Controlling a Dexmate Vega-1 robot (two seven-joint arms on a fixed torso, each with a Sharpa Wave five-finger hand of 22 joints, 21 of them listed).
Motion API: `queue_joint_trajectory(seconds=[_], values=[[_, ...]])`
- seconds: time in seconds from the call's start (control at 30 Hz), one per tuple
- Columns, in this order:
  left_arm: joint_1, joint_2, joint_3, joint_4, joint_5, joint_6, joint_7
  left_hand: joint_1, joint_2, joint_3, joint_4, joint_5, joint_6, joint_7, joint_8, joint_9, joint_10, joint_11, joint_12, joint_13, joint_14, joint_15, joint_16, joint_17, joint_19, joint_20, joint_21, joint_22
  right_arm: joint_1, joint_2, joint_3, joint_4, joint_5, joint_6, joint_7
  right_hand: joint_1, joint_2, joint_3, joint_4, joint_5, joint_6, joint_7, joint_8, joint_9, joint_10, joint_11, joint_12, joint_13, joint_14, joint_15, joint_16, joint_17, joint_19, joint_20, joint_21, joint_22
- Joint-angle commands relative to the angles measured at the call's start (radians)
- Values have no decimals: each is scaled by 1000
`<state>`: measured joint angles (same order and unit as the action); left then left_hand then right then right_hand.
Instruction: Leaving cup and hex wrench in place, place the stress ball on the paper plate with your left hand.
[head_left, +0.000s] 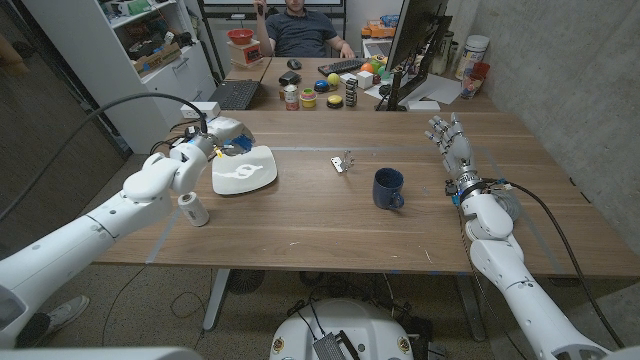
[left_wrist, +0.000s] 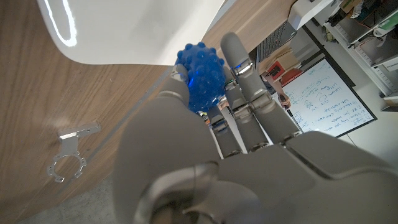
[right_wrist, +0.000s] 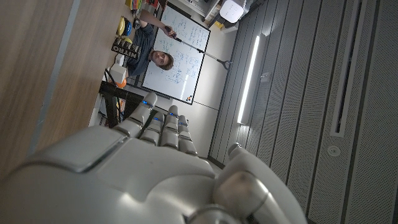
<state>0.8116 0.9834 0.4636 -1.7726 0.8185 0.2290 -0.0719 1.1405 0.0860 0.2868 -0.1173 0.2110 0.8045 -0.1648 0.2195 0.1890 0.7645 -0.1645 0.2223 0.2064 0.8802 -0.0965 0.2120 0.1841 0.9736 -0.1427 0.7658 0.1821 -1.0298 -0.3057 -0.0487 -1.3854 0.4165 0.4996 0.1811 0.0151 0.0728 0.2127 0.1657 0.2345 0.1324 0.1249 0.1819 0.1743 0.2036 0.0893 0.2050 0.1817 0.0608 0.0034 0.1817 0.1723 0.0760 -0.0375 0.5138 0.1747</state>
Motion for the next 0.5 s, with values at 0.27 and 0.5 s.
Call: queue_joint_trajectory(seconds=[0.27, 0.5], values=[[-59, 17, 55, 39, -112, -19, -123, 8, 14, 43, 26, 5, 119, 106, -2, 3, 18, -15, -6, 4, 30, -134, -7, 4, 7, -54, 7, 3, -19, -5, 1, -24, -1, -3, -9, 7, 65, -3, 0, 9, 10, 2, 5, 4, 7, -1, 7, 3, 9, 0, 1, 3, 9, -42, -5, 1], [-76, 23, 78, 57, -128, -28, -166, 8, 16, 46, 27, 5, 122, 105, -3, 4, 22, -14, -7, 4, 31, -134, -8, 4, 6, -54, 9, 3, -24, -3, 3, -25, 3, 3, -6, 7, 65, -4, 0, 9, 10, 2, 4, 4, 8, -1, 7, 3, 9, 0, 0, 3, 9, -42, -7, 1]])
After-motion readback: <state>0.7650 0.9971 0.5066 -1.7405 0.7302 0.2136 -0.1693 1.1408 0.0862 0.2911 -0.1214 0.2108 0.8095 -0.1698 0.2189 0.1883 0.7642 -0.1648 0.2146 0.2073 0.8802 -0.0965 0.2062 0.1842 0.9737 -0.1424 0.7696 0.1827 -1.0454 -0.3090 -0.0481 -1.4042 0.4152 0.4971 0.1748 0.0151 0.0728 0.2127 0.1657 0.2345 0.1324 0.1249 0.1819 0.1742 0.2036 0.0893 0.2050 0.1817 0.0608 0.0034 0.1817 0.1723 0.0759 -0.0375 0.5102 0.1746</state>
